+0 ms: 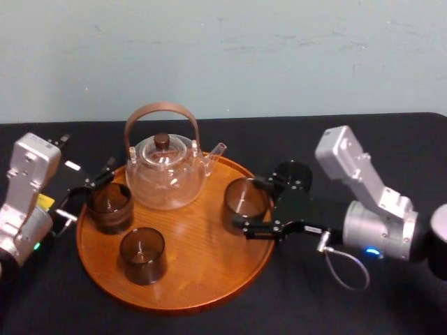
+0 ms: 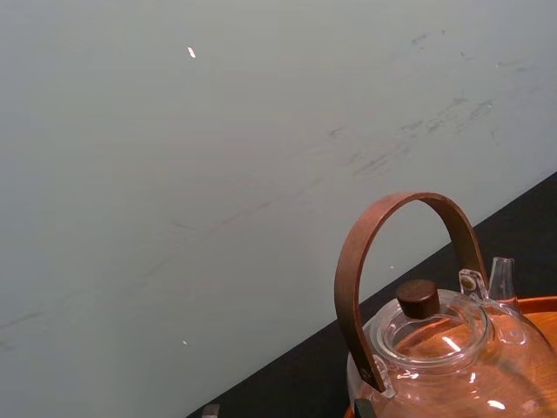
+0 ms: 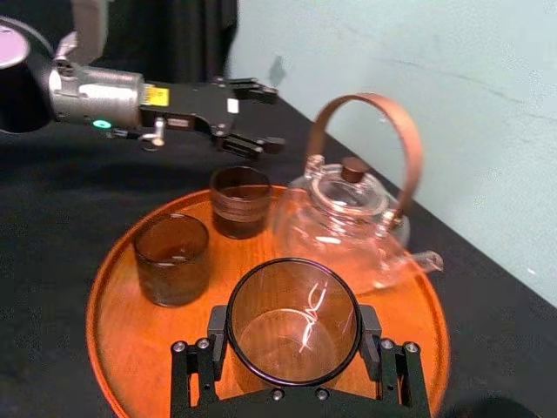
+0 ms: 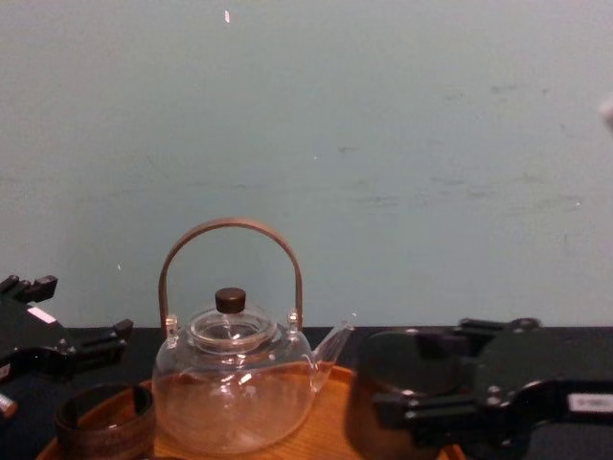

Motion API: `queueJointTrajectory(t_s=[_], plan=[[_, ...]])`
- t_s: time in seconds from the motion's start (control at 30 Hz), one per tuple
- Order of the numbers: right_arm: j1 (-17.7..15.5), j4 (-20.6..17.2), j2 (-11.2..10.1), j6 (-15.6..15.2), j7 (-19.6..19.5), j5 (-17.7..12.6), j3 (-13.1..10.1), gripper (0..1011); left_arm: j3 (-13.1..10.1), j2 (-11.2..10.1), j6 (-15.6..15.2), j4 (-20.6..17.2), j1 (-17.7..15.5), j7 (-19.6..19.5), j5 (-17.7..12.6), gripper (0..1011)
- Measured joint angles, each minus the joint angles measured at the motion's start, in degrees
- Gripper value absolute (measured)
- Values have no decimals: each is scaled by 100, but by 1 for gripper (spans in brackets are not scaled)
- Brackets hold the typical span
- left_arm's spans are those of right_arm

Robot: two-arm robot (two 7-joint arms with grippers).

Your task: Pick up the glass from the table and place it on the tray.

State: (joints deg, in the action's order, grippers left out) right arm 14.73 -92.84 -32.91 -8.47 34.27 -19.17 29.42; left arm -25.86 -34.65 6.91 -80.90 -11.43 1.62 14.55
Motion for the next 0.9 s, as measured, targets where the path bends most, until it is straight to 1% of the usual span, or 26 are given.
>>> queueJointTrajectory(t_s=[0.03, 0.23, 0.4, 0.67, 0.9], plan=[[55, 46, 41, 10, 29, 16, 74, 904, 0, 0, 0, 0, 0, 0, 0, 1002], [247, 258, 194, 36, 129, 70, 332, 903, 0, 0, 0, 0, 0, 0, 0, 1001], [306, 373, 248, 37, 162, 99, 477, 903, 0, 0, 0, 0, 0, 0, 0, 1001], [284, 415, 234, 14, 169, 124, 587, 903, 0, 0, 0, 0, 0, 0, 0, 1001], [262, 477, 226, -7, 149, 145, 624, 904, 0, 0, 0, 0, 0, 0, 0, 1001]])
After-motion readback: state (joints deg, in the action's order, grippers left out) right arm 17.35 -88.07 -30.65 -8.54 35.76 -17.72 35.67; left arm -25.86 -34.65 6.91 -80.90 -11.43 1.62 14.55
